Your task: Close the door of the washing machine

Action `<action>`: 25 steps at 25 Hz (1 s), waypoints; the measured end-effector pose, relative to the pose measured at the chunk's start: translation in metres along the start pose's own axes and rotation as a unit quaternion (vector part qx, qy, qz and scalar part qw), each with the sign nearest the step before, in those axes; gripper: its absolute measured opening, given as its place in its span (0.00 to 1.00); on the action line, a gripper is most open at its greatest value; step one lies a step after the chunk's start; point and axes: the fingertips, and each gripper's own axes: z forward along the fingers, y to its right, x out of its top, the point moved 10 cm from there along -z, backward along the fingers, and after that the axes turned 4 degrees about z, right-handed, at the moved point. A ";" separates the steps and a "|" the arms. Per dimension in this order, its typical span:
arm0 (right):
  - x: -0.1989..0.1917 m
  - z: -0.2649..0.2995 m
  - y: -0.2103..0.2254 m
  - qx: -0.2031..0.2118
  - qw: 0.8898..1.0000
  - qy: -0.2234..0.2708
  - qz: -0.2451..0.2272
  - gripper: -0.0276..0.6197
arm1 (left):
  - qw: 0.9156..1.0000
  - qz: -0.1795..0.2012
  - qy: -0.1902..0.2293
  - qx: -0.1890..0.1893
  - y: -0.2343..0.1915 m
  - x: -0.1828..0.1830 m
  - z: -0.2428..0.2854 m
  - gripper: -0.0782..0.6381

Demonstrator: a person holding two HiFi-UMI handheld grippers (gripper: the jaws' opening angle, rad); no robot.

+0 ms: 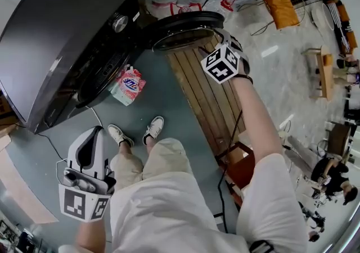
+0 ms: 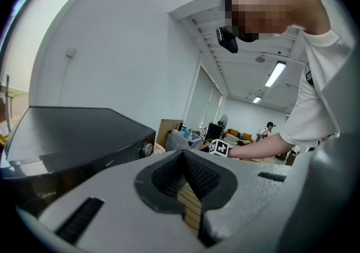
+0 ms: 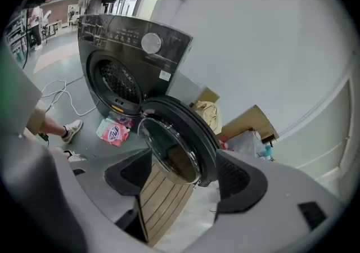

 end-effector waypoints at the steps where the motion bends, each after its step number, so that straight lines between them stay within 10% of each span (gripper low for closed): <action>1: 0.000 0.008 0.005 -0.001 1.000 -0.008 -0.009 0.55 | 1.000 -0.003 -0.002 0.003 0.000 -0.003 0.001 0.12; 25: 0.013 0.119 0.064 0.038 0.963 -0.144 -0.225 0.64 | 0.996 -0.037 -0.056 0.061 -0.002 -0.050 0.008 0.11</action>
